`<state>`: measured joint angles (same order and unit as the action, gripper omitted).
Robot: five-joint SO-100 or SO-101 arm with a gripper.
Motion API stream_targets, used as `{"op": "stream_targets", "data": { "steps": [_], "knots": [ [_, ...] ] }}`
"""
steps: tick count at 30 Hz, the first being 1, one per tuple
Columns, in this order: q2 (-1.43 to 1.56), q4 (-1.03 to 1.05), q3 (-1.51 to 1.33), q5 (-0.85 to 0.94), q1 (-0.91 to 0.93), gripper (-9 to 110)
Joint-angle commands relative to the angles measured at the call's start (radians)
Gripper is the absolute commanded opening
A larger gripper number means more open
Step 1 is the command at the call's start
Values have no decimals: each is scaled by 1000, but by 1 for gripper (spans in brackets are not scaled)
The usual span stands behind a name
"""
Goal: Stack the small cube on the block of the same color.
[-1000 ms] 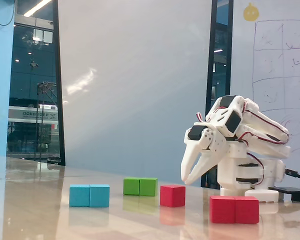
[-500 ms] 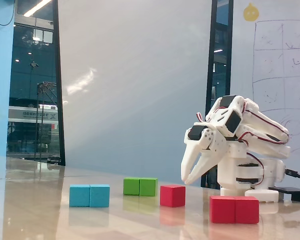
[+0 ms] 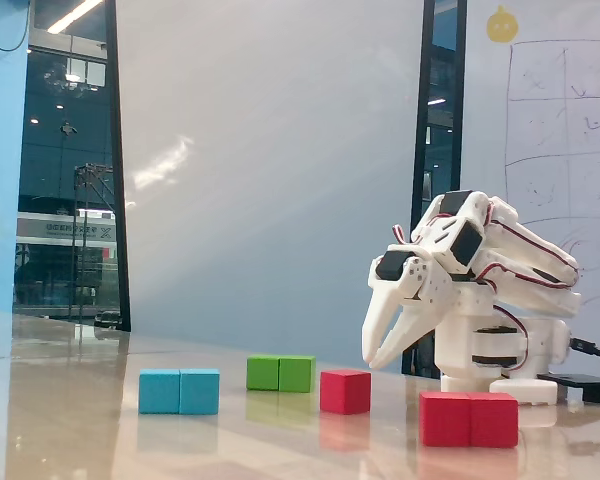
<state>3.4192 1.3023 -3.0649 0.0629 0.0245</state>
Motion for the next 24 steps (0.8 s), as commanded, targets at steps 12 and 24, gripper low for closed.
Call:
{"op": "stream_targets", "data": {
  "steps": [12, 24],
  "knots": [
    [31, 3, 15, 5, 2, 0],
    [-71, -15, 97, -8, 55, 0]
  ]
}}
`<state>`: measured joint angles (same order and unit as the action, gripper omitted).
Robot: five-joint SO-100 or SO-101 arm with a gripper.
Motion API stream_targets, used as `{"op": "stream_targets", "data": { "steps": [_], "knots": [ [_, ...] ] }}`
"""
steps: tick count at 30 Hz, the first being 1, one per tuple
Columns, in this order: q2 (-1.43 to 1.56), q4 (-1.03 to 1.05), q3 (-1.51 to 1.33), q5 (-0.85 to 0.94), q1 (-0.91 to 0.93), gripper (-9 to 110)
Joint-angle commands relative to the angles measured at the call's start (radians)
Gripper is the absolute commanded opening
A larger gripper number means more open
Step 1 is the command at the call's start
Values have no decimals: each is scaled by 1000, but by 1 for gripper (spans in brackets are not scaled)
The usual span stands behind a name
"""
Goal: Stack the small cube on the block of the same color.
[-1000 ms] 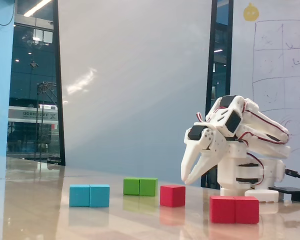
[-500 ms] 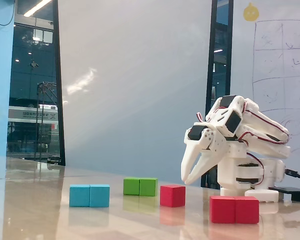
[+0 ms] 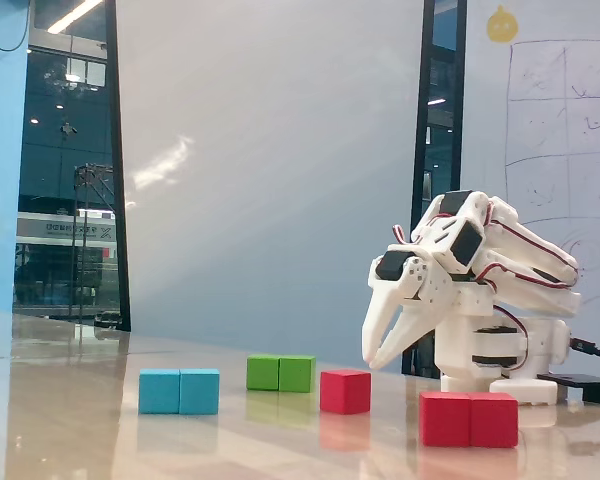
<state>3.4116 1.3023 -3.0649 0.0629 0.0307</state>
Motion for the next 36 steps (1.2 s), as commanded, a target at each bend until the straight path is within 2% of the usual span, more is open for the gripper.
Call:
{"op": "stream_targets", "data": {
  "steps": [1, 12, 16, 24, 36],
  "knots": [
    [-98, -21, 143, -5, 64, 0],
    [-721, -48, 873, 2, 95, 0],
    [-951, -49, 1058, -6, 94, 0],
    [-1270, -48, 1132, 2, 95, 0],
    [-1348, -3, 1101, 5, 83, 0]
  ]
}}
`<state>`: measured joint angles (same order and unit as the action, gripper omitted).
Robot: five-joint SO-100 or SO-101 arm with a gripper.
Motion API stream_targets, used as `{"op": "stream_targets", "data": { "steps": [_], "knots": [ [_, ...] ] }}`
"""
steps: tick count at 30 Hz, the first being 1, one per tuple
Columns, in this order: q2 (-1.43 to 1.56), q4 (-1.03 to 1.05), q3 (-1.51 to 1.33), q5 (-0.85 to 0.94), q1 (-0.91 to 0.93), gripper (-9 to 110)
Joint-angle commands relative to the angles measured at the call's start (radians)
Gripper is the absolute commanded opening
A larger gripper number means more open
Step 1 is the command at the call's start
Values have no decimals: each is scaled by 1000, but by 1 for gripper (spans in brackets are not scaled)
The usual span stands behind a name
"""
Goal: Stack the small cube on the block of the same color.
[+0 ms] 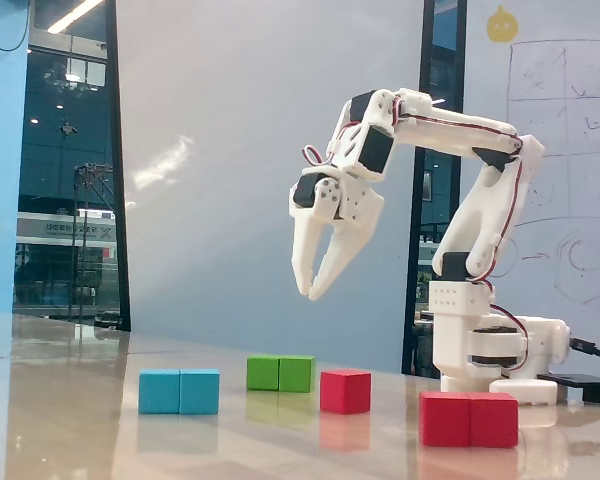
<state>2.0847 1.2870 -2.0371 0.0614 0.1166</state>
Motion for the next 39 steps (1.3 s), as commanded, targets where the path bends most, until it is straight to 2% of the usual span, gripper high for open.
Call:
{"op": "stream_targets", "data": {
  "steps": [1, 6, 12, 15, 35, 39],
  "knots": [
    [-43, 12, 71, 6, -3, 0],
    [-109, 15, 69, 15, -3, 0],
    [-107, 15, 44, 209, -3, 0],
    [-107, 17, 14, 252, -3, 0],
    [-106, 181, -60, 268, -44, 0],
    [-106, 190, -52, 268, -46, 4]
  ]
}}
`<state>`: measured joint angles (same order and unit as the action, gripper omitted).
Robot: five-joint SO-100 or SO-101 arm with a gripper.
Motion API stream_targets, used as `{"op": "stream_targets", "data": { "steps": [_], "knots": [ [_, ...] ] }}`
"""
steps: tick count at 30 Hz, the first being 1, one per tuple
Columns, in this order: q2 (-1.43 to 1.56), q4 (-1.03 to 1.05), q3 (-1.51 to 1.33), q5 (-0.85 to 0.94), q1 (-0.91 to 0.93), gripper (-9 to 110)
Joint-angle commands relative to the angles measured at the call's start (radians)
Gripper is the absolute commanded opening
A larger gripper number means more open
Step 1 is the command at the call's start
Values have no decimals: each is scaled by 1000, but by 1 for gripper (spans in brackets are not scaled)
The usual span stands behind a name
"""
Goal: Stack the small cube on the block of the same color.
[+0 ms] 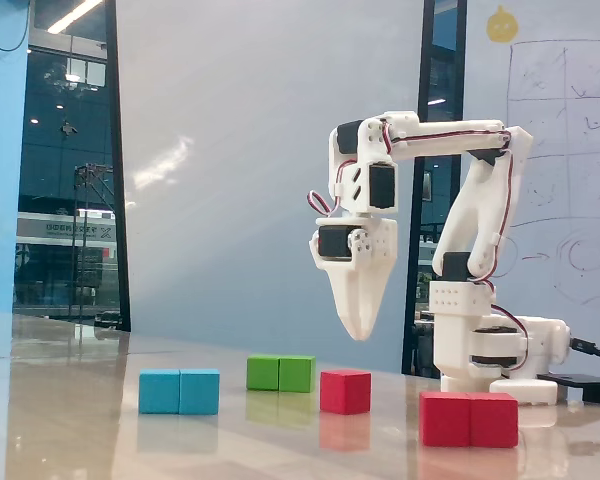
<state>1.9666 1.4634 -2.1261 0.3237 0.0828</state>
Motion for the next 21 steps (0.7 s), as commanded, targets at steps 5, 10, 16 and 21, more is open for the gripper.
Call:
{"op": "stream_targets", "data": {
  "steps": [5, 10, 16, 21],
  "knots": [
    [12, 14, 35, 6, -48, 15],
    [12, 12, 35, 6, -64, 24],
    [11, -2, 29, 6, -71, 37],
    [3, -9, 8, 6, -63, 38]
  ]
}}
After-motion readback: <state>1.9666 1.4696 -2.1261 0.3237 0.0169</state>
